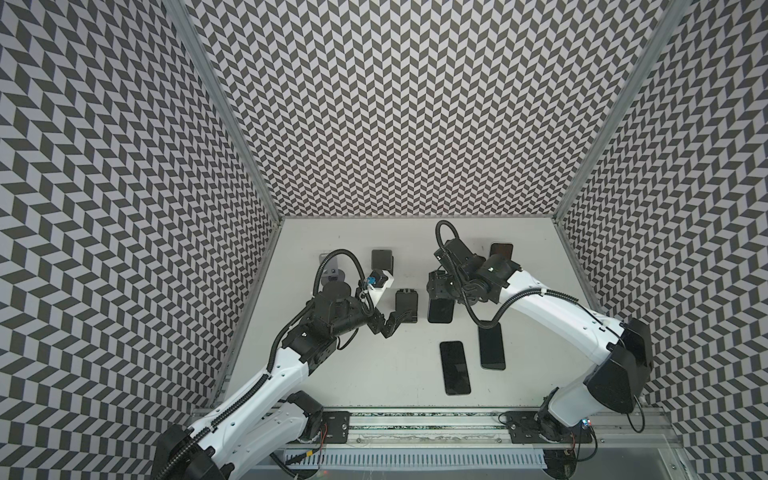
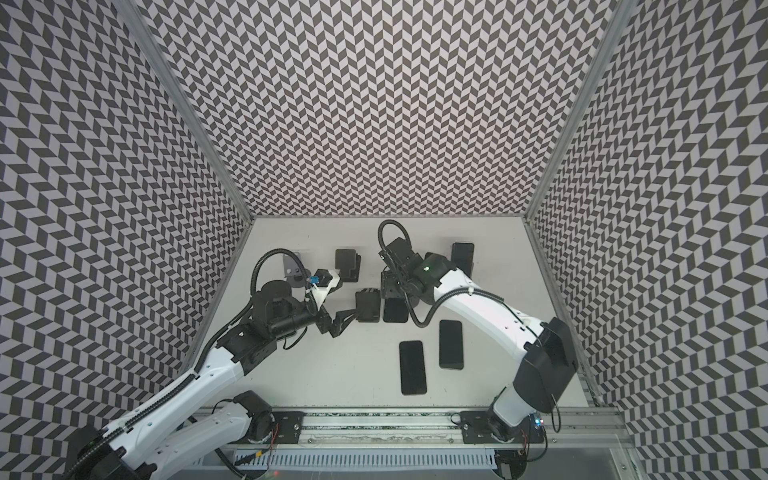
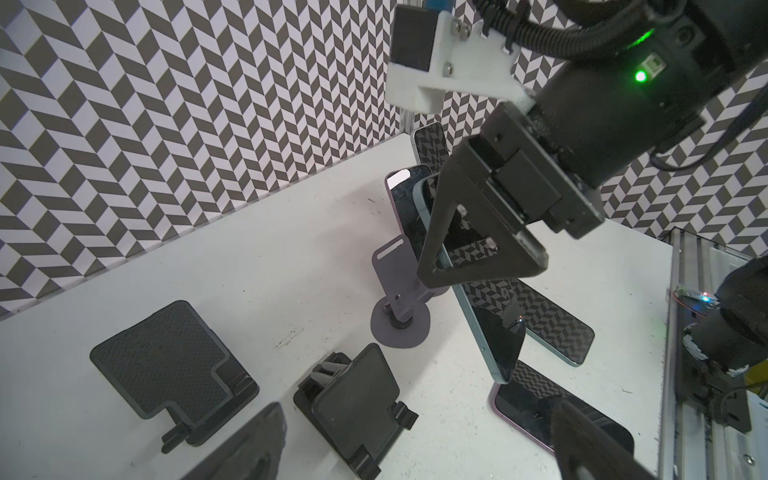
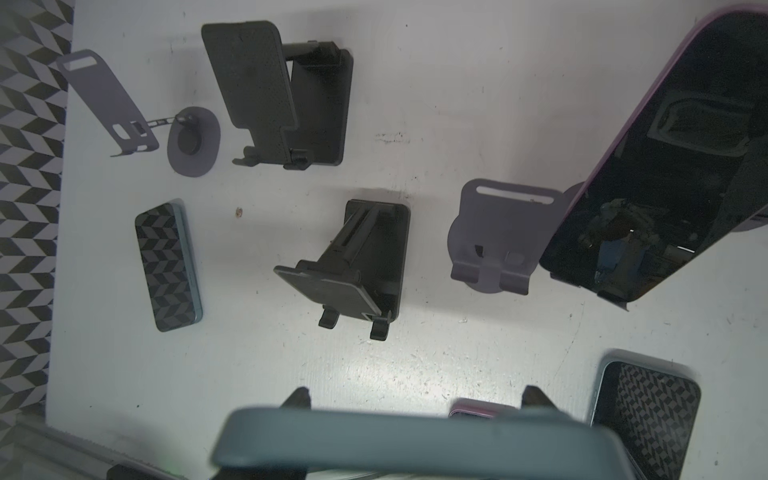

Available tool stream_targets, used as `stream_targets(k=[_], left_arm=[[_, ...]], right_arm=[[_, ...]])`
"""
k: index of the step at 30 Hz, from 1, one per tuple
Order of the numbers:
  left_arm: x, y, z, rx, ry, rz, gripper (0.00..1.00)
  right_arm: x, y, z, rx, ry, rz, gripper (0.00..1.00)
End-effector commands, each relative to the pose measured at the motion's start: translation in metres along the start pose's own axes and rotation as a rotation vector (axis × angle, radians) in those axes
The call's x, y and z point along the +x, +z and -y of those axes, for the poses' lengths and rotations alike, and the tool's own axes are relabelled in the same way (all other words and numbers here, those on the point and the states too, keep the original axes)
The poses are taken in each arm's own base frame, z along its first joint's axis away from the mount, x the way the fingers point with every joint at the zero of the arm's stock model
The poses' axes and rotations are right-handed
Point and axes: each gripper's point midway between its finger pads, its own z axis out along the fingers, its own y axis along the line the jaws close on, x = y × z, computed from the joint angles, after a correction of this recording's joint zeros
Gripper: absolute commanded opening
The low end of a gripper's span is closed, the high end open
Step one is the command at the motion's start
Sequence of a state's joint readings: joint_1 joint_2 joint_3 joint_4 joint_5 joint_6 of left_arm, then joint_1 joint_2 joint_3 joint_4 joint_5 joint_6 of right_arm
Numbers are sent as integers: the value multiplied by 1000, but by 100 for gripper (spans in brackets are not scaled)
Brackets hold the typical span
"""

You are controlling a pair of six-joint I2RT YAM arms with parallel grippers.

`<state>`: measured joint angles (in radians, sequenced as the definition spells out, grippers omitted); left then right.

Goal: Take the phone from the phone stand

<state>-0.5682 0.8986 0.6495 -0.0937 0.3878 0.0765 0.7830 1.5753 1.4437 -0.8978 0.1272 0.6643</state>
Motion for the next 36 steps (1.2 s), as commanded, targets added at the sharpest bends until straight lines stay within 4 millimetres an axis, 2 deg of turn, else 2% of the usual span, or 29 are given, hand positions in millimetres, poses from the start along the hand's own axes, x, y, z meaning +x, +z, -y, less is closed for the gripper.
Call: stream_targets(k=[1,12,18,26,36], left_arm=[[-6,-8,7,20,-7,-32,100],[-30,-21,22,83,-46,-67,100],[-24,-25,32,140,-38,-139,100],[-20,-34,36,145,-41,-234,99],[-14,-46,59,222,-38,-294,98]], right_arm=[[1,-17,-17,-87,37,21,62],[47,-3,-33,-131,34,-82,63],[68,6,-39,-143,25,-127,63],[77,12,-42,-154,11,-149,63],[88,21,-41,-159,5,-177,63]])
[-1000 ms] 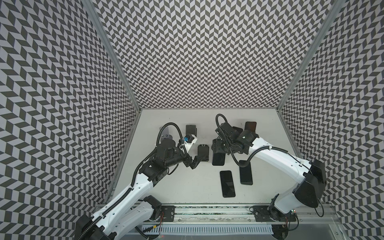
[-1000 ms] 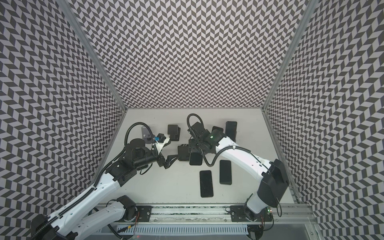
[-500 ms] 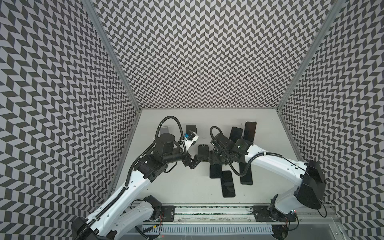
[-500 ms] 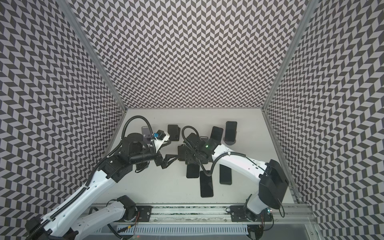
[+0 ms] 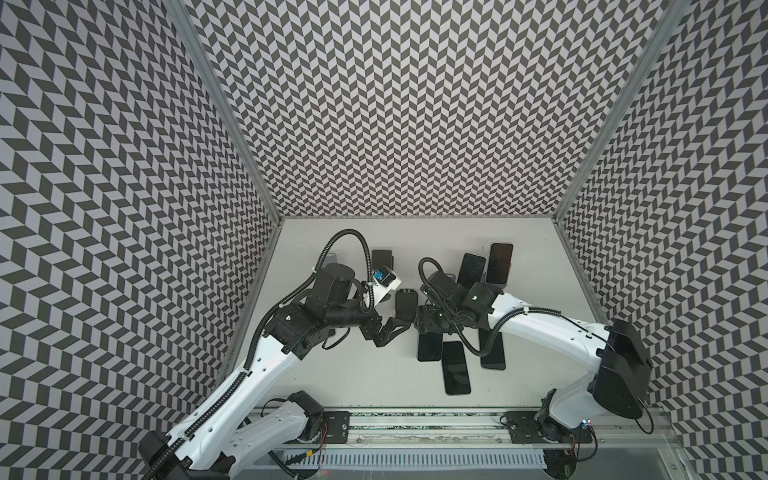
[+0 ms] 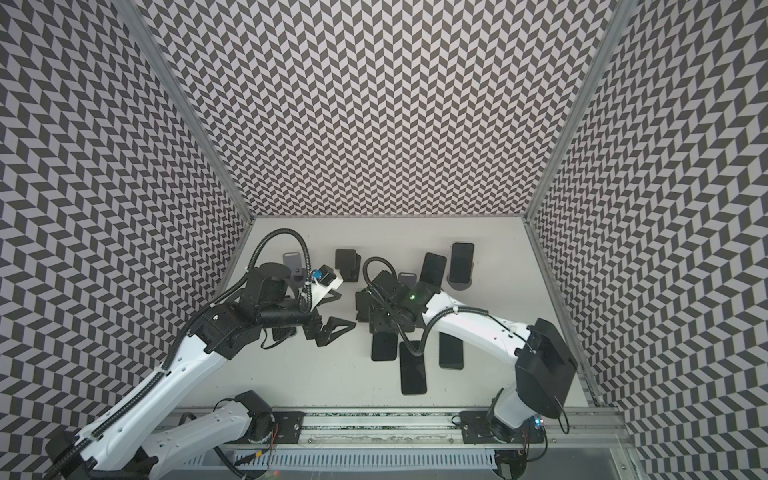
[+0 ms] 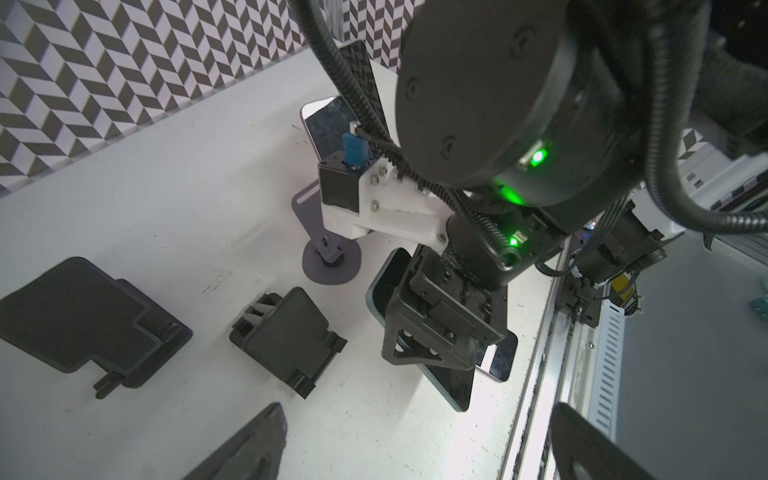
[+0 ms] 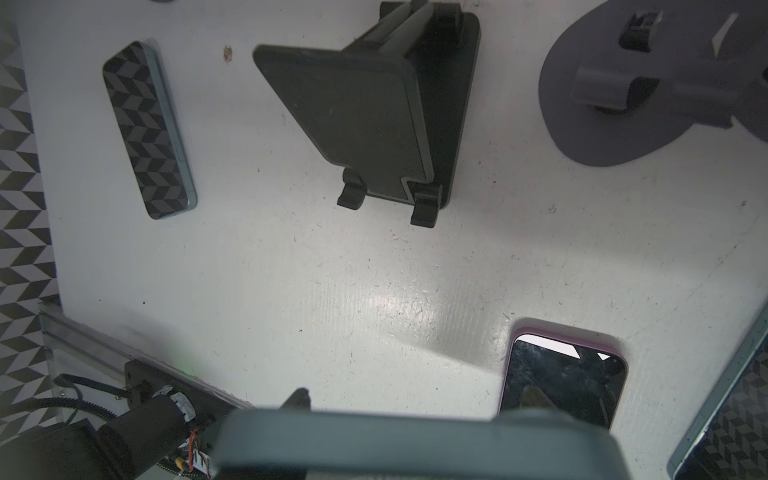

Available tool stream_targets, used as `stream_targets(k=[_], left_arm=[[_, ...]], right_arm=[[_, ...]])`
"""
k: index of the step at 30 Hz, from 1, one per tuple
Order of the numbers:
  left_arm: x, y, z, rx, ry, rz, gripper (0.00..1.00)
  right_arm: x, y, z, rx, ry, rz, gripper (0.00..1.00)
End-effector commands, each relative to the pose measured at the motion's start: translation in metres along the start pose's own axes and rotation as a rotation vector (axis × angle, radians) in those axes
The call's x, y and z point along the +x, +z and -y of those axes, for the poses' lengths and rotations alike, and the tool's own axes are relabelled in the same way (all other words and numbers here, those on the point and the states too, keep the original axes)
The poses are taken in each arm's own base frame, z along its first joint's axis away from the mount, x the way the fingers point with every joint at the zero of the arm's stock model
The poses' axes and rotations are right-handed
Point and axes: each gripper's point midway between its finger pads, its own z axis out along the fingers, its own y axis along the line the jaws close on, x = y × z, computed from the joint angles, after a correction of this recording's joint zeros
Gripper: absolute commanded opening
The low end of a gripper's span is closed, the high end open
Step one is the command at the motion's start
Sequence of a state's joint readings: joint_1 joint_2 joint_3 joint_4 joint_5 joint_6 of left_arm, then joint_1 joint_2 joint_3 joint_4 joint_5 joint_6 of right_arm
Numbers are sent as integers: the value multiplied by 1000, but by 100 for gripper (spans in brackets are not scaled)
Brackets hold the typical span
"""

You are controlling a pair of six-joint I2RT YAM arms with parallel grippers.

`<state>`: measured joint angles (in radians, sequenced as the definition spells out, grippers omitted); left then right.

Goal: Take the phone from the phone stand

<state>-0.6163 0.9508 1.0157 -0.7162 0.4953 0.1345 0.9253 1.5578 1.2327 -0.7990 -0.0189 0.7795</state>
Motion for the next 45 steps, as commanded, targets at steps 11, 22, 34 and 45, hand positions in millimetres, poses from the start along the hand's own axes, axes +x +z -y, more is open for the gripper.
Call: stream_targets(k=[11,22,34,45], left_arm=[[3,-1,34,66,-3,-82,96],[13,-8,40,21,-154,-162,93],[64,-11,40,-7,-322,-233,92],[96,-10,43,0,-370,-296,92]], right_arm=[[6,6,-27,-79,-18,-18,63],[12,6,-27,-81,-15,-43,64],[14,25,-34,-68,-17,-86,63],[21,46,-48,-20,-43,-125,64]])
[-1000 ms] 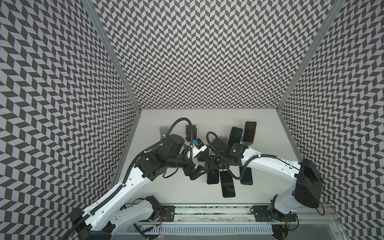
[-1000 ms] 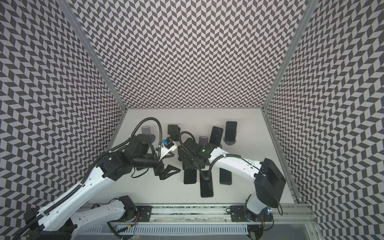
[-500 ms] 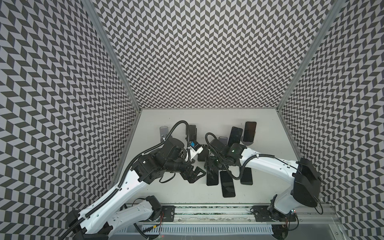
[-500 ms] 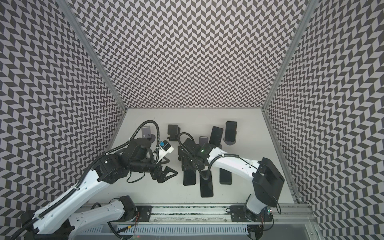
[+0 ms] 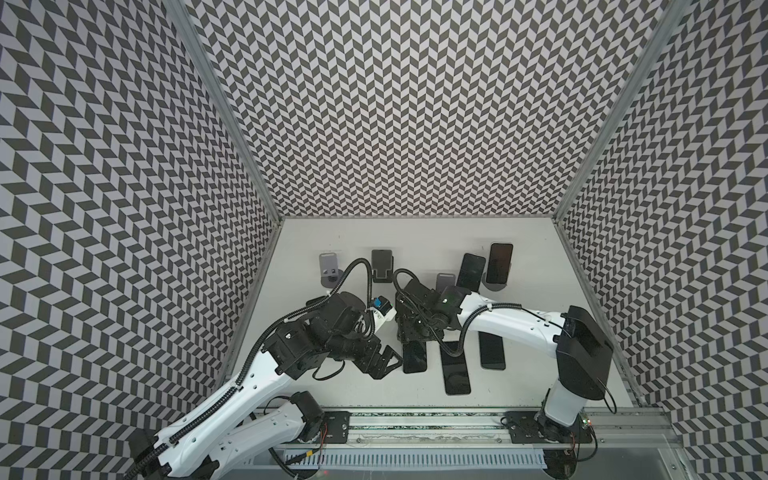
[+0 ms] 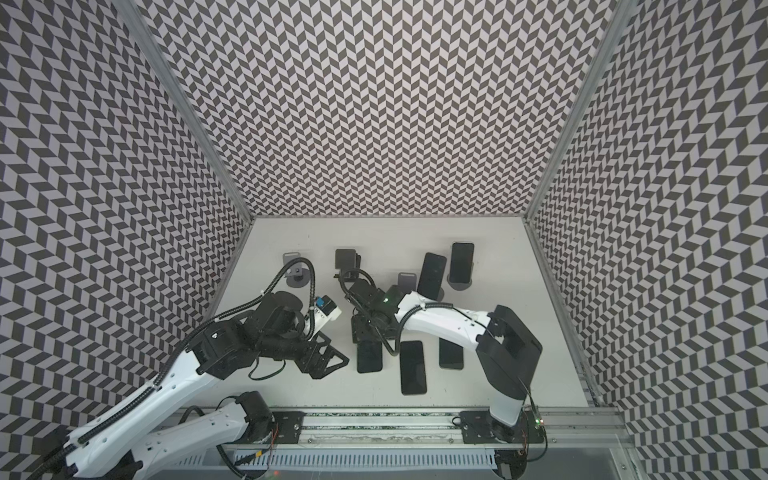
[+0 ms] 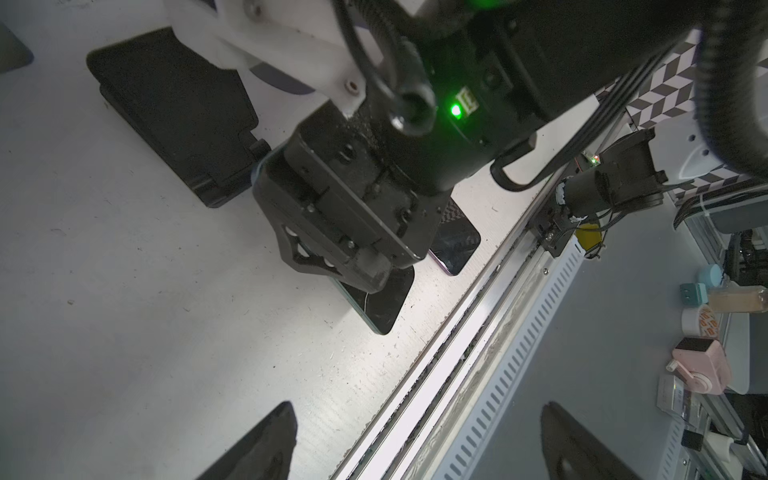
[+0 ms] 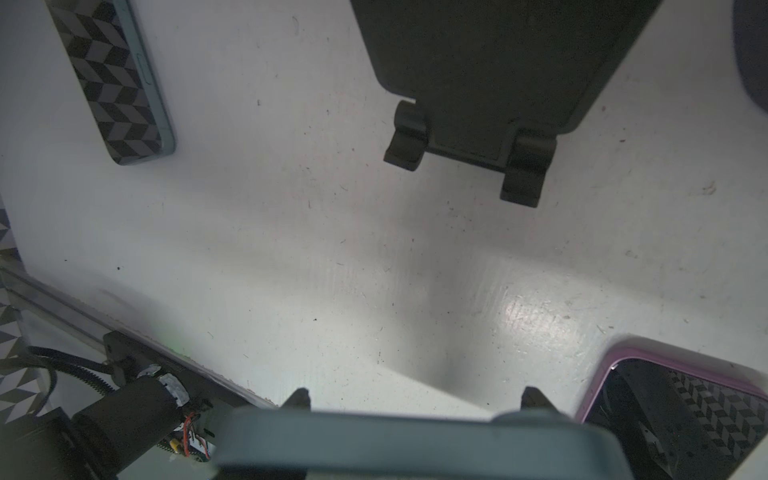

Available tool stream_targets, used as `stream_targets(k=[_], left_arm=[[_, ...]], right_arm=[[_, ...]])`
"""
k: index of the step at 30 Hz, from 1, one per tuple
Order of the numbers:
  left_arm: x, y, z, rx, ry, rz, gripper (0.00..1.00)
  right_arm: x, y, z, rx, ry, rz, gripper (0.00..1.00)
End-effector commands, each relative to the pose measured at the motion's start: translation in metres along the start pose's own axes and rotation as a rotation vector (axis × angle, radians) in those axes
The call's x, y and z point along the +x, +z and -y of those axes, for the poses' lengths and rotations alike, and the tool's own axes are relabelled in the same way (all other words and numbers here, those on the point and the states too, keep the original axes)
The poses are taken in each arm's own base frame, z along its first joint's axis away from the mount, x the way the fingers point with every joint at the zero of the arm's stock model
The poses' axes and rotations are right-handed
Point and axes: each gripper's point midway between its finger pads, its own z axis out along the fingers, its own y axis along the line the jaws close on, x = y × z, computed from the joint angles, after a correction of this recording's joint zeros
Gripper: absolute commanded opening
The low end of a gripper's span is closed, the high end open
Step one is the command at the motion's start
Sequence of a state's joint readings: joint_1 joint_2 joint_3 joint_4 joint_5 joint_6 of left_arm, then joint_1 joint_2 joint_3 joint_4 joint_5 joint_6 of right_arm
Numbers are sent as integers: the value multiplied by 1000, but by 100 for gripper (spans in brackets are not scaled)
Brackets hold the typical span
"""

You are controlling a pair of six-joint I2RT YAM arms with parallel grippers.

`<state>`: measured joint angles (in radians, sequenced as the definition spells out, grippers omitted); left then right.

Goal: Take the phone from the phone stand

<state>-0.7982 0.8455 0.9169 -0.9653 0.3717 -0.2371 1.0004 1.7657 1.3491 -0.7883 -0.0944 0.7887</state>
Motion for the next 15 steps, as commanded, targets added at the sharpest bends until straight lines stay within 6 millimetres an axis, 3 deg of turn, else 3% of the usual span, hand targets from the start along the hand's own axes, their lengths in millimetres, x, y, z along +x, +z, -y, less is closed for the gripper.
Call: stream_targets(k=[1,11,15], left_arm=[[14,-1,-1,2,-18,-30,92],[38,-4,-6,-3,-19,-34,92],[39,-5,-6,0,-10,-27,92]], right_arm=[[-2,2,-11,-14,13,4,64],[16,18,-16,-13,24,-42,64],[22,25,-17,-17,45,-50,64]])
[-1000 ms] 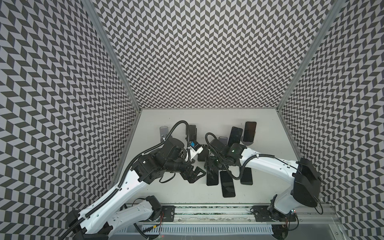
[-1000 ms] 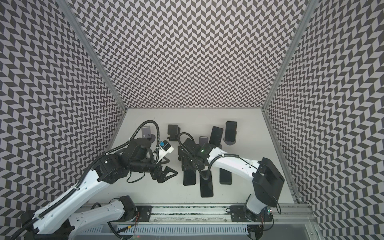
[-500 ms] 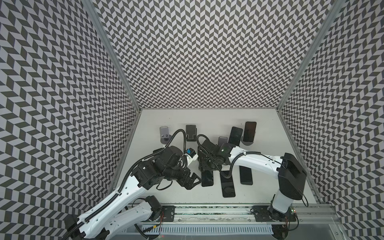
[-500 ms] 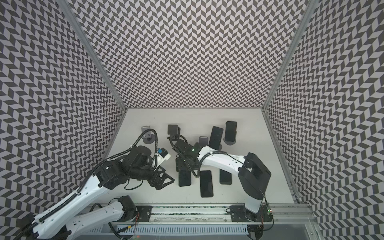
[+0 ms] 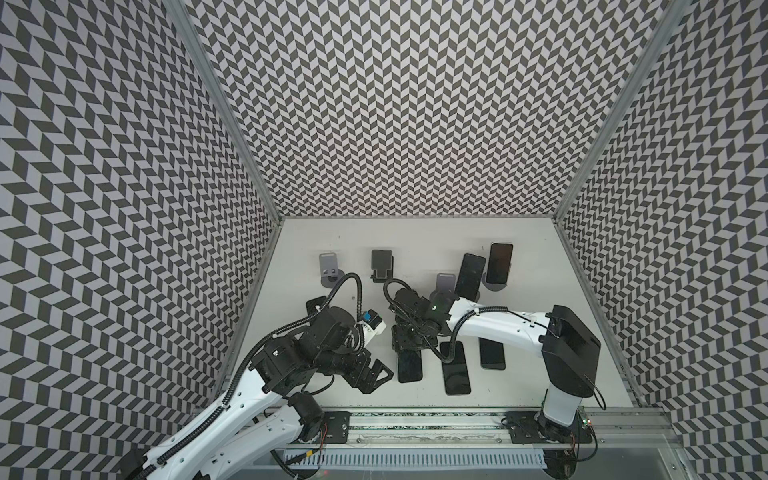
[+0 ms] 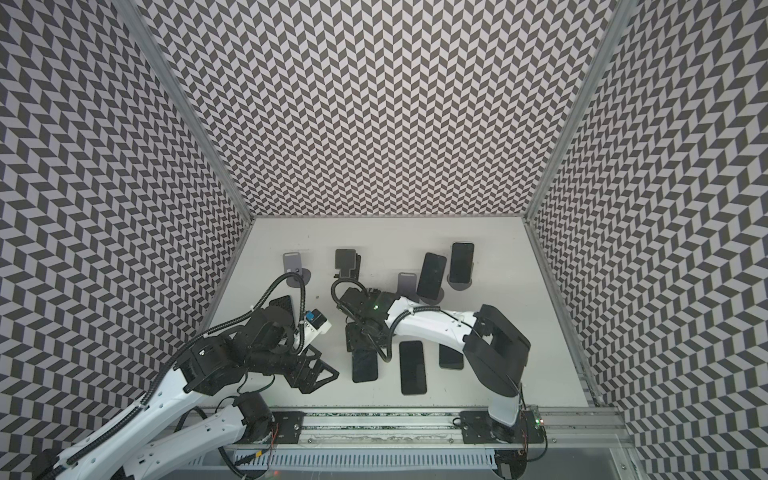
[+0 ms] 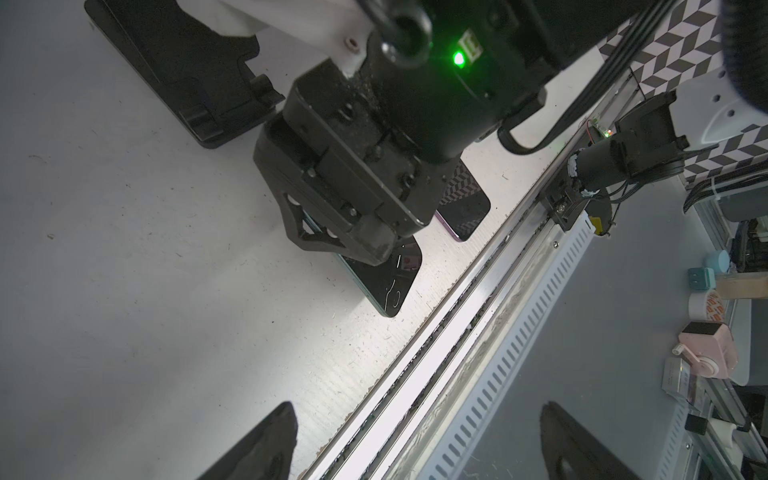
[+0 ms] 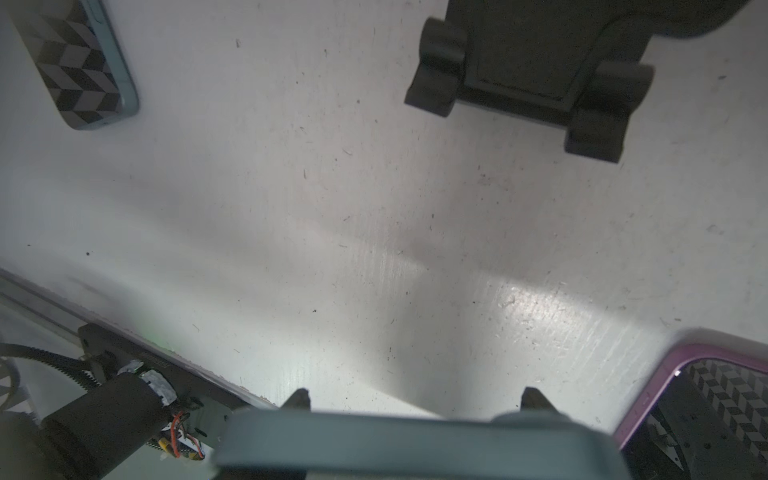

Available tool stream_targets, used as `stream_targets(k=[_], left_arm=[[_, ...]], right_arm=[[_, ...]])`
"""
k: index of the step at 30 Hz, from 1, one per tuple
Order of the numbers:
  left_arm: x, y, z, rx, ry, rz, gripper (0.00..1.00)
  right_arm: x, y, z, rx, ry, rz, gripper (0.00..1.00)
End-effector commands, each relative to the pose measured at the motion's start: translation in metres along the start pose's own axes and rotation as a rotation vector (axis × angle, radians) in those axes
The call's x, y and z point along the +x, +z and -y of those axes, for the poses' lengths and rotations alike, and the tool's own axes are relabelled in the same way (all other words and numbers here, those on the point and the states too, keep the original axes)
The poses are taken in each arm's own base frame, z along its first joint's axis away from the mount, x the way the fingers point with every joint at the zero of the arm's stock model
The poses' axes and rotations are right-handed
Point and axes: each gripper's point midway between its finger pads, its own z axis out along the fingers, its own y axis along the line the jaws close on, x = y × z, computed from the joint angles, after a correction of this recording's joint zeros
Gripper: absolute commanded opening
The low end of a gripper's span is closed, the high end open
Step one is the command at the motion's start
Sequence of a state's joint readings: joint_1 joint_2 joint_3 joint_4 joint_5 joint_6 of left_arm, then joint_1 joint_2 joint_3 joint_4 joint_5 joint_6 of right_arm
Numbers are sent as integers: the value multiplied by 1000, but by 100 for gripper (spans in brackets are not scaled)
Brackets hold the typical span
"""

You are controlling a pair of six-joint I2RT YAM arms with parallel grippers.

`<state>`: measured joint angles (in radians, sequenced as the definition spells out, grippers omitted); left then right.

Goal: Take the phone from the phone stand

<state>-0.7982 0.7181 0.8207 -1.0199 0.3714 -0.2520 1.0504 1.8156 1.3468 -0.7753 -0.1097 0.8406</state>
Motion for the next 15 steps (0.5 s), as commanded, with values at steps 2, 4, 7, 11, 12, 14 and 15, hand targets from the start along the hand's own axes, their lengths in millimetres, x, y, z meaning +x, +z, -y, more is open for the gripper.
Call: stream_targets(k=[2,4,7,11,12,14,15], left_arm=[[4,-1,1,5,13,-6,91],[5,-2,1,7,17,0,91],[5,-4,0,-1,26,14,91],[5,-8,0,-4,35,39,91],[5,-9,0,-2,40,47,91],[6,-12,1,2,46,59,91],[6,-13,1,1,46,65,91]], right_arm=[[3,7,-10,-26,42,4,63],[6,9,-11,-21,47,7,64],[9,14,-11,-3,61,1,64],[14,19,-9,26,70,-13,64],[15,21,-10,28,69,-15,64],[17,23,-9,36,71,-16,64],[18,24,-9,39,71,-17,64]])
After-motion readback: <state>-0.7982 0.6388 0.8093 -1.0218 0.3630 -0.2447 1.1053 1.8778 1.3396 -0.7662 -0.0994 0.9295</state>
